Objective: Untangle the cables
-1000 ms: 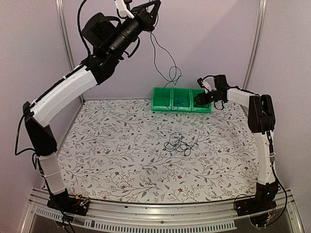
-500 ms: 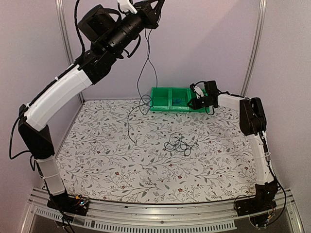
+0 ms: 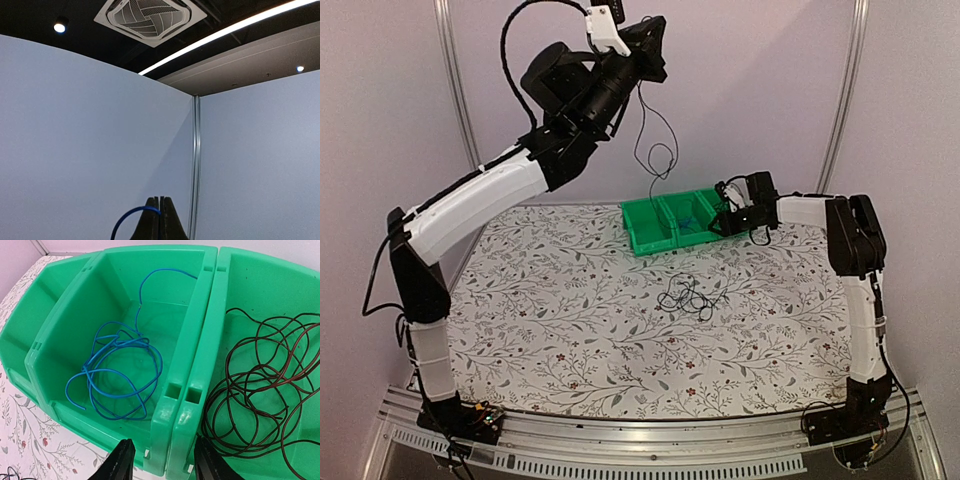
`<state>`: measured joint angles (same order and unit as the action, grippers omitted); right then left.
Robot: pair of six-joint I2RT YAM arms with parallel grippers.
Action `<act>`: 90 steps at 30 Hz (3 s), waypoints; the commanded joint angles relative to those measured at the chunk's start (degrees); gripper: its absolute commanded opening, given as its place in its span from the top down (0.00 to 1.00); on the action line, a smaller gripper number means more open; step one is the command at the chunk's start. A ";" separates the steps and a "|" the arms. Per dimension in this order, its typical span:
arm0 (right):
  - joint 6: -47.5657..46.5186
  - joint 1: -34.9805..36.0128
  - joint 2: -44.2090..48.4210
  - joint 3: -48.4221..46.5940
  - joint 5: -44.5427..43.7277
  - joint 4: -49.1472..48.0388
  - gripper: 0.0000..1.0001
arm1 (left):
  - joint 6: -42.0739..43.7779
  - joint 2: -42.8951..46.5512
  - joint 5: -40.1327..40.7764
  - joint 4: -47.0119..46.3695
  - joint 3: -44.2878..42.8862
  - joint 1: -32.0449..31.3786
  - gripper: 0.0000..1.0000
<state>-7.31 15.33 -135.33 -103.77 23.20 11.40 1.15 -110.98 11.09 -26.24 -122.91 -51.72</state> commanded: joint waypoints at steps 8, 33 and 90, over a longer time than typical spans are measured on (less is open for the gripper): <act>2.44 0.30 12.48 5.53 2.78 7.87 0.37 | -3.86 -10.19 2.18 -8.82 2.47 5.27 1.00; -2.01 -0.08 22.34 14.88 6.27 10.96 0.38 | -12.70 -27.87 -1.48 -10.36 -20.85 12.92 1.00; -2.15 -0.30 24.77 19.35 9.49 12.72 0.46 | -42.28 -41.15 5.57 31.43 -11.34 14.34 1.00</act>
<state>-9.85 15.22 -112.57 -84.12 31.33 23.27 -39.31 -150.78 18.55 -0.21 -130.98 -37.69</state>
